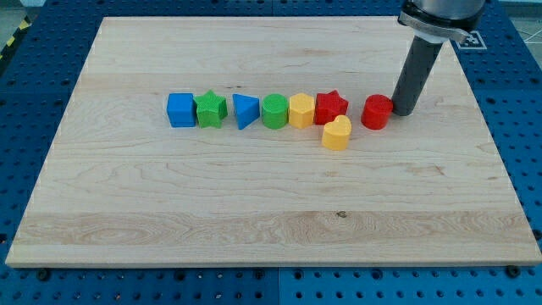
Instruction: Move red circle to red star
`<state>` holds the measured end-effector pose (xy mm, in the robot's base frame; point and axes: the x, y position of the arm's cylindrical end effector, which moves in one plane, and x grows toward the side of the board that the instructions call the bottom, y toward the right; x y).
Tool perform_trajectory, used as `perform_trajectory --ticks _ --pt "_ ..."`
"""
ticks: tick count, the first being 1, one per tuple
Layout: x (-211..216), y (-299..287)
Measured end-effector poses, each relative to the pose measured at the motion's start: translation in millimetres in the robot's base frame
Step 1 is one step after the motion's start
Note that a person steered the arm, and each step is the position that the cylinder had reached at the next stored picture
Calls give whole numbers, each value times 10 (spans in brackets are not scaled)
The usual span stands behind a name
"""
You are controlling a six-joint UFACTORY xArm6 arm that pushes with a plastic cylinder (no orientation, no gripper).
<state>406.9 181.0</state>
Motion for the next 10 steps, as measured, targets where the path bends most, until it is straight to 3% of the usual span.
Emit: perform_trajectory --ticks 4,10 --pt "461 14" --pt "252 -167"
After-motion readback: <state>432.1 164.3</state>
